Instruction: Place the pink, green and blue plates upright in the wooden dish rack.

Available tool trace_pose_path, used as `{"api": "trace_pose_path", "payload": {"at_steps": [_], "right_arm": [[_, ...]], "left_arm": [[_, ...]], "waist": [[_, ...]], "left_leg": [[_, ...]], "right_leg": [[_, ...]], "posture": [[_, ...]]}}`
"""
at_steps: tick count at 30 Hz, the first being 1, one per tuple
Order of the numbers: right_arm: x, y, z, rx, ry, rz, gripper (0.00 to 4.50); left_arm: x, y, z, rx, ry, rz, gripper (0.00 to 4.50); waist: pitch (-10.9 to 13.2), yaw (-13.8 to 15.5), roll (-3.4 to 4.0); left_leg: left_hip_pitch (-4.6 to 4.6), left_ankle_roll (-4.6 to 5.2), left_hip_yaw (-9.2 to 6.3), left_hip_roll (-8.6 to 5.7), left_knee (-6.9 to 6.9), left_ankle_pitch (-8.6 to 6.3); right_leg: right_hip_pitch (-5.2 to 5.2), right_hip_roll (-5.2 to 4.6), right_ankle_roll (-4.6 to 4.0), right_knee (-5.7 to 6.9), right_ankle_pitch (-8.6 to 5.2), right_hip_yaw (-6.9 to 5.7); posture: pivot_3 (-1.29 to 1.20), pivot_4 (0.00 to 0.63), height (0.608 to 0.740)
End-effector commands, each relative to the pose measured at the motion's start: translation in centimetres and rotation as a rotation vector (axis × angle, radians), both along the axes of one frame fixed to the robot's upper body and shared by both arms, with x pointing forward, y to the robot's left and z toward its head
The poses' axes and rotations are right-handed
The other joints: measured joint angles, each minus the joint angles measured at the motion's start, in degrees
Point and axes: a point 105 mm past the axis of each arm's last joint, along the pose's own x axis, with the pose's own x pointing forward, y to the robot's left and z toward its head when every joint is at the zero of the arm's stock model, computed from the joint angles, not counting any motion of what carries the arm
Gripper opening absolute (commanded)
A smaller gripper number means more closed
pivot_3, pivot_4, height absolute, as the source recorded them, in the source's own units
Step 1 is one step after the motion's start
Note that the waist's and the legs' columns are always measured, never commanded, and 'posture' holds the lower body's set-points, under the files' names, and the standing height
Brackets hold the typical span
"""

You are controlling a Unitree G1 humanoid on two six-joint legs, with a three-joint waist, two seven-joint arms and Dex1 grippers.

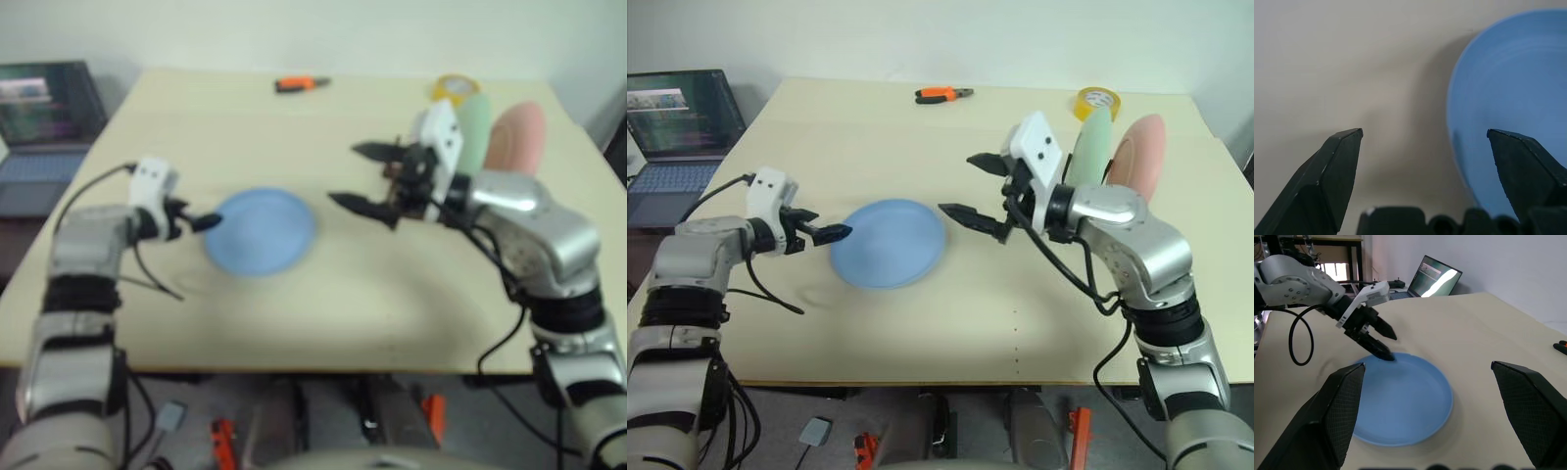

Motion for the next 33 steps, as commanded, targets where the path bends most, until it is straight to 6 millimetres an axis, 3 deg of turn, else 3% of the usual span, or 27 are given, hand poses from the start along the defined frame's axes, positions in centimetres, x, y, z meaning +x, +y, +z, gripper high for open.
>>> {"api": "trace_pose_path", "payload": {"at_steps": [1,3,14,21,25,28,33], "right_arm": [[-0.7,0.3,0.6,-0.002,-0.055,0.012,4.5],[-0.6,0.3,0.5,-0.008,-0.055,0.007,4.5],[-0.3,0.6,-0.3,-0.028,-0.054,-0.01,4.5],[-0.2,0.7,-0.8,-0.047,-0.056,-0.016,4.5],[-0.2,1.0,-1.0,-0.052,-0.055,-0.01,4.5],[-0.2,1.6,-1.3,-0.073,-0.06,0.009,4.5],[-0.8,4.9,-1.4,-0.1,-0.124,0.087,4.5]], "left_arm": [[0.4,0.0,0.9,0.012,-0.028,-0.001,4.32],[0.5,-0.1,0.9,0.007,-0.029,-0.004,3.92],[0.7,-0.6,0.4,-0.004,-0.016,0.005,0.03],[0.6,-0.7,0.2,-0.013,-0.013,0.005,0.03],[0.8,-0.5,1.2,-0.019,-0.044,0.014,0.03],[1.1,-0.2,3.3,-0.038,-0.097,0.03,0.03],[2.0,-0.6,8.8,-0.055,-0.24,0.065,0.03]], "waist": [[0.0,-0.1,0.0],[0.0,-0.2,0.0],[0.0,-0.2,-0.02],[0.0,-0.2,-0.03],[0.0,-0.2,-0.03],[0.0,-0.3,-0.03],[0.0,-0.2,-0.04]], "left_leg": [[0.0,0.0,0.0,0.0,0.0,0.0],[0.0,0.0,0.01,0.01,0.01,0.0],[0.0,0.0,0.01,0.0,0.05,0.0],[0.01,0.0,0.01,0.0,0.13,0.0],[0.01,0.0,0.01,0.0,0.13,0.0],[0.01,0.0,0.01,0.01,0.13,0.0],[0.01,0.0,-0.03,0.02,0.16,0.0]], "right_leg": [[0.0,0.0,0.0,0.01,0.0,0.0],[0.0,0.01,0.01,0.01,0.0,0.01],[0.01,0.03,0.03,0.02,0.02,0.02],[0.04,0.03,0.1,0.04,0.04,0.04],[0.04,0.03,0.1,0.04,0.05,0.03],[0.03,0.03,0.1,0.04,0.04,0.03],[0.03,0.08,0.16,0.07,0.02,-0.01]], "posture": [[0.0,0.15,0.74],[0.0,0.15,0.74],[0.0,0.15,0.74],[0.0,0.15,0.74],[0.0,0.15,0.74],[0.0,0.15,0.74],[0.0,0.15,0.74]]}}
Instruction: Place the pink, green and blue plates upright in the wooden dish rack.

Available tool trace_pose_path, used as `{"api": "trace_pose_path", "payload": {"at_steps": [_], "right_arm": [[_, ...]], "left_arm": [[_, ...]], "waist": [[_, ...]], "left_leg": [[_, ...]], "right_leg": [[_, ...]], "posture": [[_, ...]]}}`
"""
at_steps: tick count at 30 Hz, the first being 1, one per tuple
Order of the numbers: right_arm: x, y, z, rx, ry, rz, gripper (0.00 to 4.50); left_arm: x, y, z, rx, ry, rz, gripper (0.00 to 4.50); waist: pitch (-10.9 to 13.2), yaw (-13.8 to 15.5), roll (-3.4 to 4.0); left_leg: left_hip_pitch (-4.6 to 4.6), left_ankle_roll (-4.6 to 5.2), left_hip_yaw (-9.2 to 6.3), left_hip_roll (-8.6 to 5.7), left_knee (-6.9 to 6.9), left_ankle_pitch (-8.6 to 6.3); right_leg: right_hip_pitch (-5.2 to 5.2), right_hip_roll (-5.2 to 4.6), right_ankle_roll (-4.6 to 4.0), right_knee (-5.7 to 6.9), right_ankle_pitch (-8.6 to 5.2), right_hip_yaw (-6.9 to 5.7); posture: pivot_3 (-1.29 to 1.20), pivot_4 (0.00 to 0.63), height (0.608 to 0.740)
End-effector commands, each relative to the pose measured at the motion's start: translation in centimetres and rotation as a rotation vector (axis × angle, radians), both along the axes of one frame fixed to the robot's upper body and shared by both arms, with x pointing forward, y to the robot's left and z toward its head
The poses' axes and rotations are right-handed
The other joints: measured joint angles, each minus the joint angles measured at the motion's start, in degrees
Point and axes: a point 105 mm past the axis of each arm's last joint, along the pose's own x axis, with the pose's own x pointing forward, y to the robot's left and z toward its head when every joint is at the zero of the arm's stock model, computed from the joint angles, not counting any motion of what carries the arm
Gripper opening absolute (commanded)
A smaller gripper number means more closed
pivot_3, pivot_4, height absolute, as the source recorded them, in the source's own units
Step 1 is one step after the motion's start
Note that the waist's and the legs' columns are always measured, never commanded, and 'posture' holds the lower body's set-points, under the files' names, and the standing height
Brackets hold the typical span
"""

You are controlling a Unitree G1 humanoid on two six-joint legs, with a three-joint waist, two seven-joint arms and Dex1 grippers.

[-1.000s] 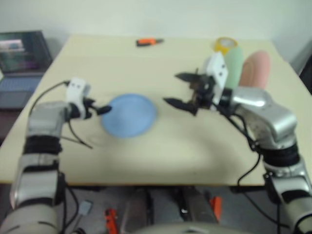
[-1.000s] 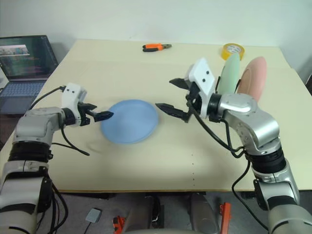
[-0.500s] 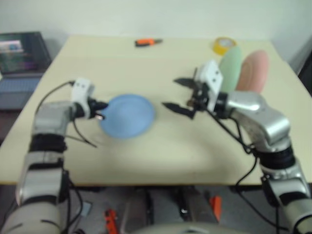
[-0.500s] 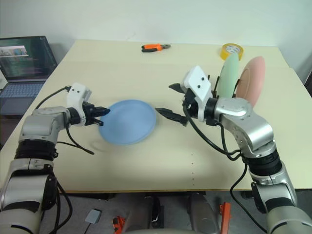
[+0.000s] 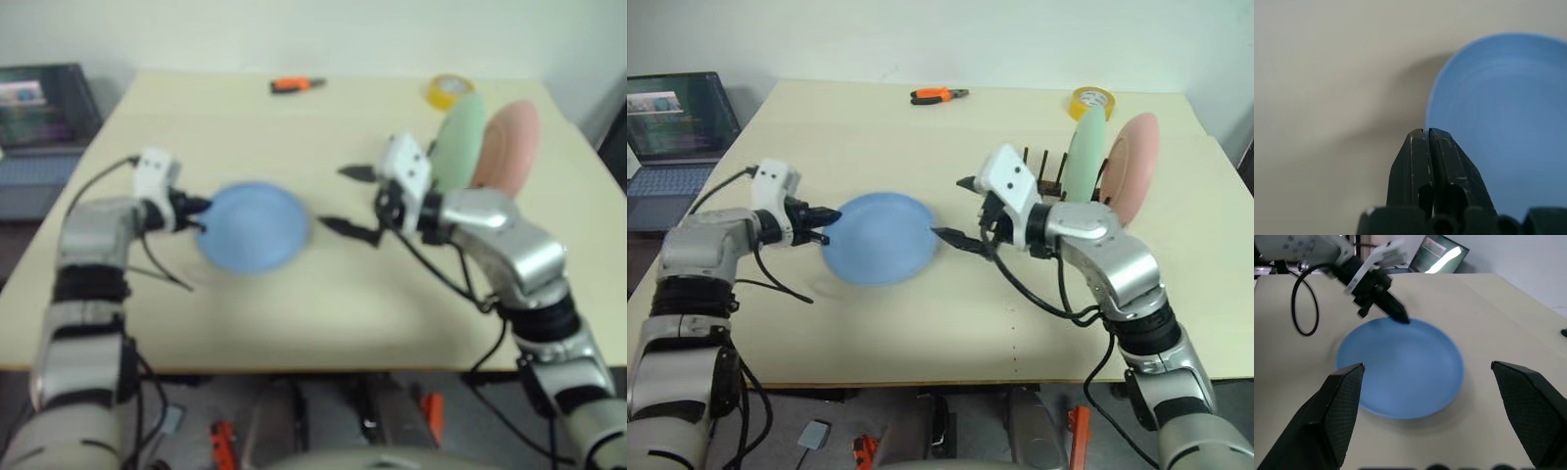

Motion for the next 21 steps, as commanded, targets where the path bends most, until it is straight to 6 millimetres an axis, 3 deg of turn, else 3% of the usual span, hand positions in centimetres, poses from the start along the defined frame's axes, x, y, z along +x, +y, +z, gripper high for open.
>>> {"api": "trace_pose_path", "payload": {"at_steps": [1,3,8,13,21], "right_arm": [[-0.4,2.3,0.9,-0.034,-0.123,0.06,4.5],[0.1,3.4,-0.6,-0.128,-0.195,0.062,4.5],[1.1,5.7,-1.7,-0.183,-0.286,0.065,4.5],[3.5,6.6,-3.3,-0.315,-0.465,-0.003,4.5],[3.8,7.6,-4.4,-0.326,-0.489,0.02,4.5]], "left_arm": [[0.8,-0.5,6.8,0.01,-0.199,0.02,0.03],[1.0,-1.5,8.9,0.012,-0.26,0.021,0.03],[1.0,-3.3,10.8,0.04,-0.296,0.038,0.03],[0.7,-4.8,10.7,0.122,-0.289,0.056,0.03],[0.1,-5.8,10.9,0.081,-0.267,0.059,0.03]], "waist": [[0.0,0.0,-0.01],[0.0,0.0,-0.03],[-0.1,-0.1,-0.08],[-0.1,-0.1,-0.08],[-0.1,-0.2,-0.09]], "left_leg": [[0.0,0.0,0.0,0.0,0.01,0.0],[0.0,0.0,0.0,-0.02,0.02,0.0],[0.0,0.0,0.09,-0.07,0.0,0.0],[0.01,-0.02,0.06,-0.03,0.04,0.01],[0.01,-0.02,0.06,-0.02,-0.01,0.01]], "right_leg": [[0.0,0.01,0.04,0.0,0.0,0.0],[0.01,0.02,0.07,-0.01,0.0,0.01],[0.01,-0.03,0.04,-0.06,0.05,0.1],[-0.02,0.03,0.04,0.04,0.06,0.09],[-0.02,0.02,-0.06,0.02,0.12,0.12]], "posture": [[0.0,0.15,0.74],[0.0,0.15,0.74],[0.0,0.15,0.74],[0.0,0.15,0.74],[0.0,0.15,0.74]]}}
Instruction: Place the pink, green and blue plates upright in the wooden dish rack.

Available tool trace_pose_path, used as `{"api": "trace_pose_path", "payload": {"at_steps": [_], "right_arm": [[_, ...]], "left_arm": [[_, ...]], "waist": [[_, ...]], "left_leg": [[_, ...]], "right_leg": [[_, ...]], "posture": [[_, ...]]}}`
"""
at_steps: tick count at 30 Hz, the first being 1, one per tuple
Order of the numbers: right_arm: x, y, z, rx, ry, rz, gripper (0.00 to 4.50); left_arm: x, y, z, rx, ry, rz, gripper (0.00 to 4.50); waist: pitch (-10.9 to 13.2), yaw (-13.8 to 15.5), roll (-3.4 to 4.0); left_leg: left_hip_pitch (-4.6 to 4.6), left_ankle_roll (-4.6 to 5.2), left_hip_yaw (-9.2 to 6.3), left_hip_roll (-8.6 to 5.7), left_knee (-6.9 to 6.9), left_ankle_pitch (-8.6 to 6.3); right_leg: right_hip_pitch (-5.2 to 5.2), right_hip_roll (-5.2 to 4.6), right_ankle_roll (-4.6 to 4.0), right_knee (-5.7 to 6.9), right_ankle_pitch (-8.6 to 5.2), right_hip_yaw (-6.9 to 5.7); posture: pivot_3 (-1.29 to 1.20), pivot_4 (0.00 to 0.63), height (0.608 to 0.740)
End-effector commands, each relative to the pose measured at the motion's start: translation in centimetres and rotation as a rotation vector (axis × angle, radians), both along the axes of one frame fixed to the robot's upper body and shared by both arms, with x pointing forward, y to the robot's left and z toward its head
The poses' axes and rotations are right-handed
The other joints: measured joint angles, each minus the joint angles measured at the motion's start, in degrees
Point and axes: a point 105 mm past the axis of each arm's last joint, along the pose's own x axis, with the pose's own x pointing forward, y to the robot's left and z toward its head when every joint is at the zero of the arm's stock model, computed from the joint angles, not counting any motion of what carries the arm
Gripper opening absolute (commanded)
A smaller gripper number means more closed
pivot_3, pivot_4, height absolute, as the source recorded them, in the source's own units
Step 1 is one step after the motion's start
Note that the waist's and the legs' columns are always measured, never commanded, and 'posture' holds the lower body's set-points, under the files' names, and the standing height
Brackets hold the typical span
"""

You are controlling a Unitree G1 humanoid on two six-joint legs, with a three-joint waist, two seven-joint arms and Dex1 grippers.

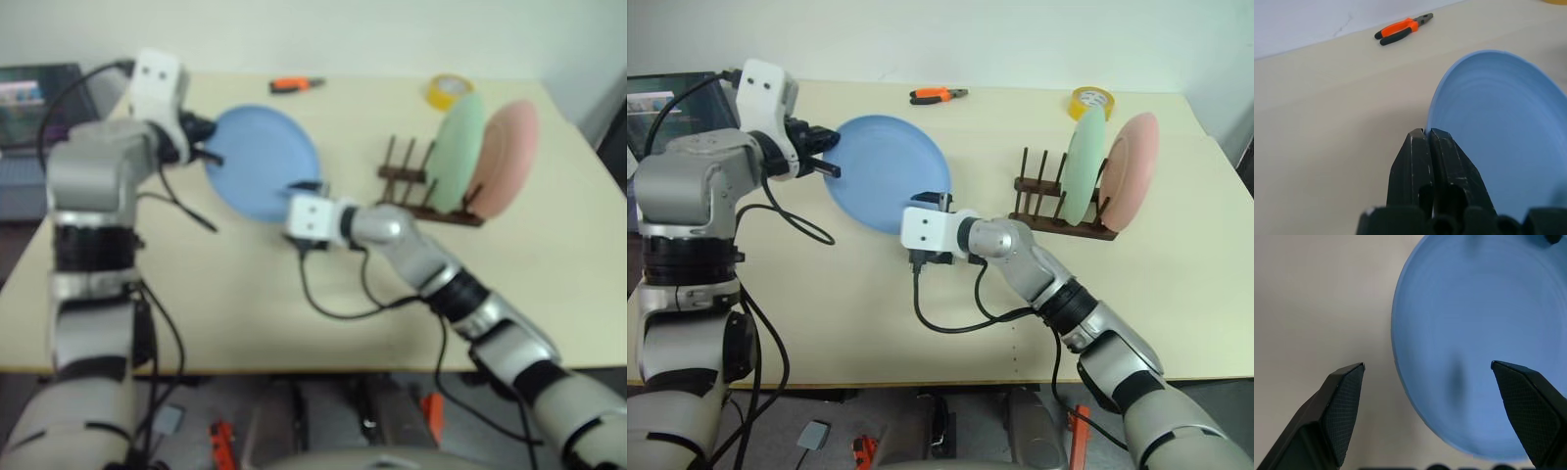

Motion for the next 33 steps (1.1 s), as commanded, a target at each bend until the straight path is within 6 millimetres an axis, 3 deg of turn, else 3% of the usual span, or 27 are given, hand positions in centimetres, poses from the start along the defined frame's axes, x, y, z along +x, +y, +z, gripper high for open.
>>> {"api": "trace_pose_path", "payload": {"at_steps": [1,4,7,18,27,30,33], "right_arm": [[-0.2,0.7,1.2,0.03,-0.049,0.029,4.5],[0.0,1.1,0.9,0.039,-0.034,0.021,4.5],[0.3,1.2,0.6,0.036,-0.031,0.009,3.92],[0.7,1.3,0.3,0.037,-0.033,-0.017,0.04],[0.9,1.0,0.6,0.05,-0.05,-0.028,0.04],[0.9,1.0,0.7,0.057,-0.056,-0.028,0.0],[0.8,1.0,0.9,0.068,-0.061,-0.024,0.0]], "left_arm": [[-0.6,-0.5,2.0,-0.013,-0.063,-0.01,0.03],[-0.8,-1.3,2.4,-0.03,-0.066,-0.032,0.03],[-0.9,-1.5,2.4,-0.031,-0.064,-0.034,0.0],[-1.0,-1.8,2.3,-0.036,-0.053,-0.043,0.0],[-0.8,-1.8,1.9,0.008,-0.044,-0.047,0.0],[-0.8,-1.6,1.9,0.006,-0.046,-0.046,0.71],[-0.9,-1.7,1.9,0.007,-0.05,-0.066,1.76]], "waist": [[0.0,0.0,0.0],[0.0,0.0,0.0],[0.0,0.0,0.0],[0.0,0.0,0.0],[0.0,0.0,0.0],[0.0,0.0,0.0],[0.0,0.0,0.0]], "left_leg": [[0.0,0.0,-0.01,0.01,0.0,0.0],[0.0,0.0,-0.02,0.0,0.02,0.0],[0.0,0.0,-0.01,-0.02,0.05,0.0],[0.01,-0.01,-0.02,-0.01,0.03,0.01],[0.01,-0.01,-0.02,-0.01,0.03,0.01],[0.01,-0.01,-0.02,-0.02,0.03,0.01],[0.01,-0.01,0.0,-0.02,0.04,0.01]], "right_leg": [[-0.01,0.01,0.0,0.02,0.0,-0.01],[0.0,0.01,-0.01,0.04,0.0,-0.01],[0.01,-0.01,0.0,0.03,0.02,0.0],[0.01,-0.01,-0.02,0.03,0.03,0.0],[0.01,-0.01,-0.02,0.03,0.03,0.0],[0.01,-0.01,-0.02,0.03,0.04,0.0],[0.01,-0.02,-0.02,0.03,0.04,0.01]], "posture": [[0.0,0.15,0.74],[0.0,0.15,0.74],[0.0,0.15,0.74],[0.0,0.15,0.74],[0.0,0.15,0.74],[0.0,0.15,0.74],[0.0,0.15,0.74]]}}
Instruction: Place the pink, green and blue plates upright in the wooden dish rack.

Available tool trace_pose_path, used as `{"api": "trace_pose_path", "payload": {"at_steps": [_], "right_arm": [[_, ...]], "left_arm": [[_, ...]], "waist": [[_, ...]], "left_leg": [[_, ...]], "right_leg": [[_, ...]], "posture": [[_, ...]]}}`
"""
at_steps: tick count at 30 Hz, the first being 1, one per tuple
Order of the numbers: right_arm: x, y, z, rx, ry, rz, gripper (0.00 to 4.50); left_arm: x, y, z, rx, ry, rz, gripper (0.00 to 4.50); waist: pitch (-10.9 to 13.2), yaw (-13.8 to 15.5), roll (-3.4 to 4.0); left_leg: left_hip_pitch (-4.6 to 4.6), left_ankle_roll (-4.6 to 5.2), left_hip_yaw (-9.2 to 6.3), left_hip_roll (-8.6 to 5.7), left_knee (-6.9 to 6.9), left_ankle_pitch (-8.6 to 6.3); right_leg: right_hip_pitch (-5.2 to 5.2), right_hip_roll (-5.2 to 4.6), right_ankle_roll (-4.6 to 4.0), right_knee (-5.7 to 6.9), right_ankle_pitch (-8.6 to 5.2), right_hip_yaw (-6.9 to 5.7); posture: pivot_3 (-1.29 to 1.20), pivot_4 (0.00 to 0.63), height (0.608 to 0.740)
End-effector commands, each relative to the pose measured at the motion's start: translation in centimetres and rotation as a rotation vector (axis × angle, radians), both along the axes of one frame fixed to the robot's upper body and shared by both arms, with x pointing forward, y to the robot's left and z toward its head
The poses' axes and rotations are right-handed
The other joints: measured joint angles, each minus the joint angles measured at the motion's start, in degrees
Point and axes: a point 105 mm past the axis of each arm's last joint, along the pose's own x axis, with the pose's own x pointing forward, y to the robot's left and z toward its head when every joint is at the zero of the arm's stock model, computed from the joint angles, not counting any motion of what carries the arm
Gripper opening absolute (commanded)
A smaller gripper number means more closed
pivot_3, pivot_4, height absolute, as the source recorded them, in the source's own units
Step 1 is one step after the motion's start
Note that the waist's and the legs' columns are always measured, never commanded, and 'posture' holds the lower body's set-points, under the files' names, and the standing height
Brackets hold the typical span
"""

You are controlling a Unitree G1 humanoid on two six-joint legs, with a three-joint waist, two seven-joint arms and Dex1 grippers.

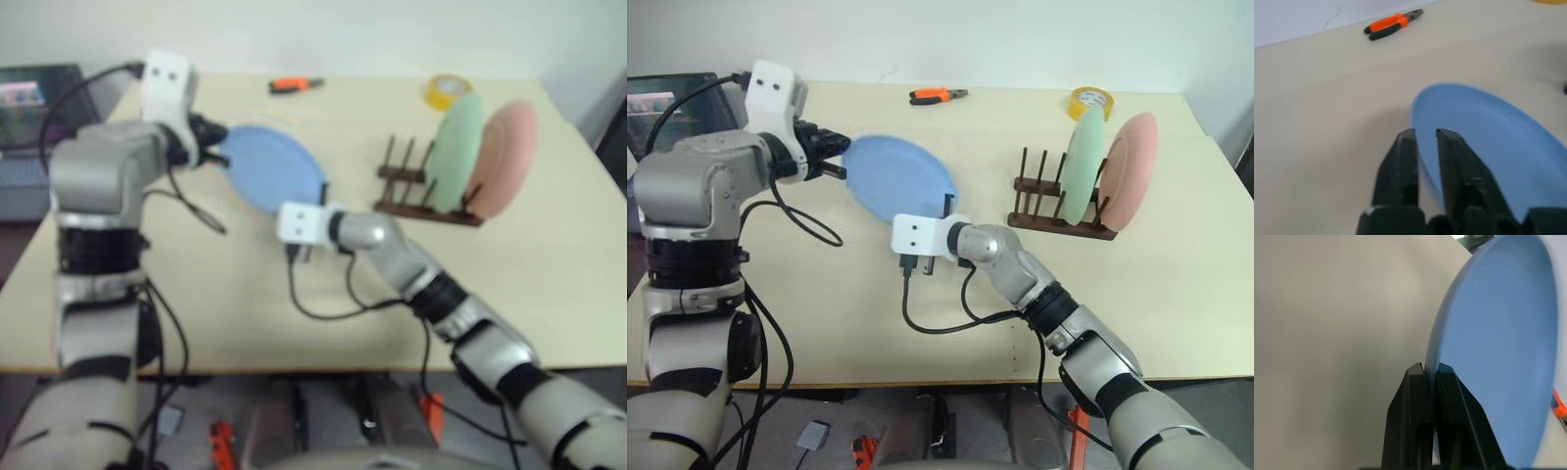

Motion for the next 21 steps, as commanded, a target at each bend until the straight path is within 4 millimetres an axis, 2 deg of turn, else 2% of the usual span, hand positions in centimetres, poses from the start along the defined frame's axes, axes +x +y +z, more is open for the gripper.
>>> {"api": "trace_pose_path", "payload": {"at_steps": [1,3,5,7,10,13,16,21], "right_arm": [[0.0,0.2,1.9,0.066,-0.047,0.011,0.0],[-0.1,0.3,2.2,0.083,-0.042,0.012,0.0],[-0.1,0.2,2.3,0.094,-0.041,0.012,0.0],[-0.1,0.1,2.6,0.11,-0.046,0.012,0.0],[-0.1,-0.1,3.2,0.141,-0.05,0.016,0.0],[-0.1,-0.5,4.2,0.195,-0.05,0.02,0.0],[0.4,-1.4,6.3,0.32,-0.02,0.005,0.0],[0.8,-3.9,10.8,0.592,0.072,-0.003,0.0]], "left_arm": [[-0.4,-0.4,2.0,0.019,-0.078,-0.039,2.14],[-0.6,-0.1,2.2,0.019,-0.085,-0.042,2.83],[-1.1,0.4,3.5,0.029,-0.151,-0.066,3.55],[-2.4,0.9,5.2,0.043,-0.254,-0.143,4.28],[-4.9,1.5,7.8,0.03,-0.415,-0.253,4.28],[-7.5,2.3,9.0,0.009,-0.501,-0.351,4.28],[-9.3,3.1,8.3,0.035,-0.514,-0.419,4.28],[-10.7,4.3,7.3,-0.006,-0.538,-0.449,4.28]], "waist": [[0.0,0.0,0.0],[0.0,0.0,0.0],[0.0,-0.2,0.0],[0.0,-0.4,0.0],[0.0,-0.7,0.0],[0.0,-0.8,0.0],[0.0,-0.9,0.0],[0.0,-0.7,-0.07]], "left_leg": [[0.0,0.0,0.0,0.0,0.0,0.0],[0.0,0.0,-0.01,0.01,0.0,0.0],[0.0,0.0,-0.01,0.01,-0.01,0.0],[0.0,0.0,0.0,0.03,-0.03,0.0],[0.0,-0.02,0.01,0.05,-0.08,-0.01],[0.0,-0.03,-0.01,0.04,-0.1,-0.01],[0.02,-0.02,0.02,0.02,-0.09,-0.01],[0.12,-0.02,-0.03,0.06,-0.01,0.0]], "right_leg": [[0.0,0.0,0.0,0.0,0.0,0.0],[0.0,0.0,0.0,0.0,0.0,-0.01],[-0.01,0.01,0.0,0.0,0.0,-0.01],[-0.02,0.01,-0.01,0.0,0.0,0.0],[-0.04,-0.02,-0.05,-0.02,-0.01,0.0],[-0.04,-0.1,-0.09,-0.03,-0.04,-0.03],[-0.02,-0.11,-0.09,-0.03,-0.04,-0.02],[0.1,-0.11,-0.08,0.01,-0.03,-0.07]], "posture": [[0.0,0.15,0.74],[0.0,0.15,0.74],[0.0,0.15,0.74],[0.0,0.15,0.74],[0.0,0.15,0.74],[0.0,0.15,0.74],[0.0,0.15,0.74],[0.0,0.15,0.74]]}}
